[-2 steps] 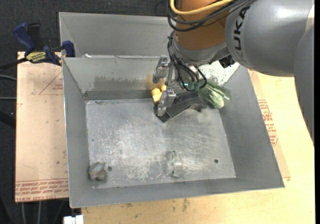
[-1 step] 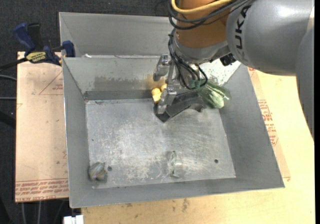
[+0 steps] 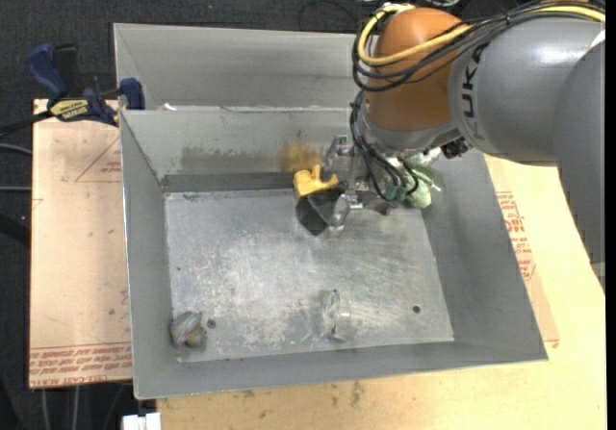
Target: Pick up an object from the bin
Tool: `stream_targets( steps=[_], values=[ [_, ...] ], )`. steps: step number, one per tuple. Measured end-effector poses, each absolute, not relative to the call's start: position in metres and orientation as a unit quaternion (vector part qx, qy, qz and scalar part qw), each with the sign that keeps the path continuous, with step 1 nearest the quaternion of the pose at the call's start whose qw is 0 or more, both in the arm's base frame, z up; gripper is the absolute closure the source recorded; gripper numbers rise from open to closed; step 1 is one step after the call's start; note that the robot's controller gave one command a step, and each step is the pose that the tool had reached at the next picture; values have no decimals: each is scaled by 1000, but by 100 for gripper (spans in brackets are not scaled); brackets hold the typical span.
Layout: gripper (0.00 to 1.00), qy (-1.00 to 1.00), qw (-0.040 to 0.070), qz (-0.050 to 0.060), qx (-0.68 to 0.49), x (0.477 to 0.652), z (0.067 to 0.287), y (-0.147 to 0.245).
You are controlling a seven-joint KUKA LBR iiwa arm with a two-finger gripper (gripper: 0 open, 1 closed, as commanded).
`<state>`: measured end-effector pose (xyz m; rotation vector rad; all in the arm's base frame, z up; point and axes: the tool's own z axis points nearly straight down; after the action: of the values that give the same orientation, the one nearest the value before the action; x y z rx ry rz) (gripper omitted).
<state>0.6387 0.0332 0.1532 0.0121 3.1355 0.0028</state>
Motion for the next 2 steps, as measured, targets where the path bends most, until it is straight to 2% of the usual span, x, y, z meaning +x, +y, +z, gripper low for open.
stream_targets(
  steps=[1, 2],
  values=[
    [0, 999, 1, 1, 51, 654, 156, -4],
    [0, 998, 1, 1, 69, 646, 132, -7]
  ],
)
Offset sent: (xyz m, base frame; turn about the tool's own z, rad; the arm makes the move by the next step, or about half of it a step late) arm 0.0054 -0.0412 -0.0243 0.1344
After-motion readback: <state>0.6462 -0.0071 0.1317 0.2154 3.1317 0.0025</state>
